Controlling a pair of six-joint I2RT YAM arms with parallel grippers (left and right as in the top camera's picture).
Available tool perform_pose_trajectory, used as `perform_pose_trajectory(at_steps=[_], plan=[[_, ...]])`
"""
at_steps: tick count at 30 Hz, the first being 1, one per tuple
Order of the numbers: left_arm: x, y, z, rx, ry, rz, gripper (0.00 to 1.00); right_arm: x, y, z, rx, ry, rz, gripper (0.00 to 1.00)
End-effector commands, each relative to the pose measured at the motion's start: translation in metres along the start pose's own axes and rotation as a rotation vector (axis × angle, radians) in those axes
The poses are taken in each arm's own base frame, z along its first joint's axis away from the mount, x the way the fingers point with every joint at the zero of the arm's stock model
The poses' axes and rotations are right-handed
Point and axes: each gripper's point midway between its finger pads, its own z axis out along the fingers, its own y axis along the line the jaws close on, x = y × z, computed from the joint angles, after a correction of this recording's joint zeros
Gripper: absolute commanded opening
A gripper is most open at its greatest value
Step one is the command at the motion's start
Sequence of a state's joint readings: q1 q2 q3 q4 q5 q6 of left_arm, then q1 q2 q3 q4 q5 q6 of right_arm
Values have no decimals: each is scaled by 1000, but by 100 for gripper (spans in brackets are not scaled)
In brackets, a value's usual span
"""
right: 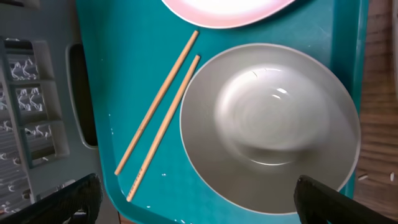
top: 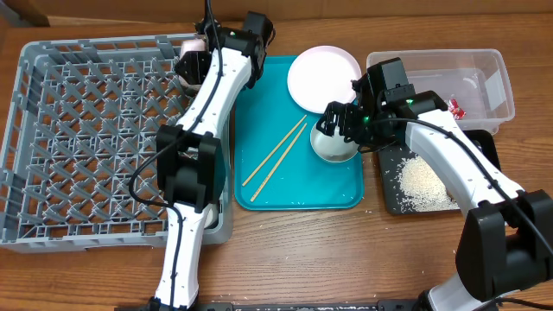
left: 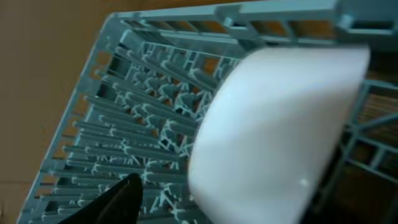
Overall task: Sort waste into correct bins and load items into the dishwasher
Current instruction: 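Place the pink-white bowl upright in the rack's back corner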
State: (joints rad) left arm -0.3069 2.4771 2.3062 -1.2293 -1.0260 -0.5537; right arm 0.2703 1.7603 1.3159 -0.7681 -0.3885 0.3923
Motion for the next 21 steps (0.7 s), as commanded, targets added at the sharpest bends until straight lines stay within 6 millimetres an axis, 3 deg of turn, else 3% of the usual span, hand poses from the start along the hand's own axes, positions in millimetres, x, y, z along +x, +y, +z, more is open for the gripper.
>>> perform_pose_trajectory(at_steps=[1, 9, 10, 14, 15, 16, 19, 21], plan=[[8, -19, -8, 47, 9, 44, 61, -3, 2, 1, -3, -9, -7, 100], [6, -37, -27, 156, 16, 97, 82, -3, 3, 1, -4, -8, -6, 100], [5, -42, -33, 212, 33, 105, 90, -1, 3, 1, -8, -1, 1, 100], [-5, -75, -87, 634, 94, 177, 94, -13, 10, -4, -37, -50, 46, 100], [-13, -79, -118, 805, 88, 199, 100, -25, 19, -15, -76, -95, 57, 100], [-17, -77, -134, 874, 82, 203, 100, -31, 26, -26, -98, -124, 44, 100], [-19, -66, -170, 1008, 86, 225, 100, -48, 45, -67, -136, -232, 0, 100], [-9, -62, -190, 1091, 105, 281, 100, -58, 51, -108, -120, -344, -17, 100]])
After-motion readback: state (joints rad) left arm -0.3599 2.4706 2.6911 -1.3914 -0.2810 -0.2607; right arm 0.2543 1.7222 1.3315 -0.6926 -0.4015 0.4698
